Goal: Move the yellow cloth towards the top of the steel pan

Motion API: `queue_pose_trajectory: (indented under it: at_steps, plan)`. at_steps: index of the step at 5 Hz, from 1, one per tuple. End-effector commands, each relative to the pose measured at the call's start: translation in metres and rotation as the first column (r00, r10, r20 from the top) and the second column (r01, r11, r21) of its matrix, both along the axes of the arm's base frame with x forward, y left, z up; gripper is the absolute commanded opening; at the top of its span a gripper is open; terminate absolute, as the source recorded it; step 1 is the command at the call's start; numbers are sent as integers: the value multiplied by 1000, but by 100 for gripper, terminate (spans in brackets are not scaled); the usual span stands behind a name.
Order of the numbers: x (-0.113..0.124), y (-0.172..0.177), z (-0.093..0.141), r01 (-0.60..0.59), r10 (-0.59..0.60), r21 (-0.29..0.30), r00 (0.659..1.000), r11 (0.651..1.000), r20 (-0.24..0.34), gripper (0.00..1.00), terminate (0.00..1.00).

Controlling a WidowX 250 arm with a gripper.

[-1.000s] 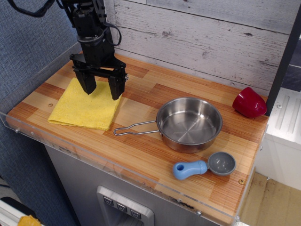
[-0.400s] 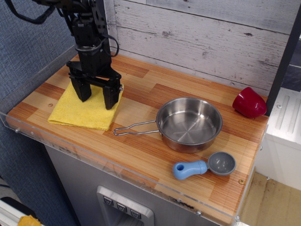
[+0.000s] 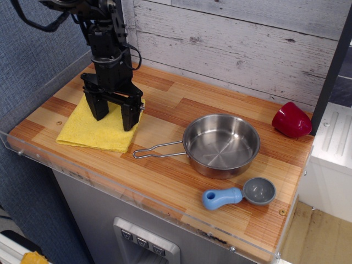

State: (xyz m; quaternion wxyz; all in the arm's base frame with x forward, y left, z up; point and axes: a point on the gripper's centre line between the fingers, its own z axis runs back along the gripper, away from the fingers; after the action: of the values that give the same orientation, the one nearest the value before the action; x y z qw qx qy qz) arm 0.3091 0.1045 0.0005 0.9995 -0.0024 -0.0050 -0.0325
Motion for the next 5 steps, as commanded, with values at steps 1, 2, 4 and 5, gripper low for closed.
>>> queue_pose_trajectory:
  at_steps: [1, 2, 4, 5]
  plan:
    - [8, -23, -24, 75, -75, -21, 997, 997, -2, 100, 0]
    - [27, -30, -15, 77, -73, -55, 996, 996, 58, 100, 0]
    - [63, -38, -22, 69, -57, -135, 995, 988, 87, 100, 0]
    - [84, -50, -21, 96, -74, -181, 989, 979, 125, 100, 0]
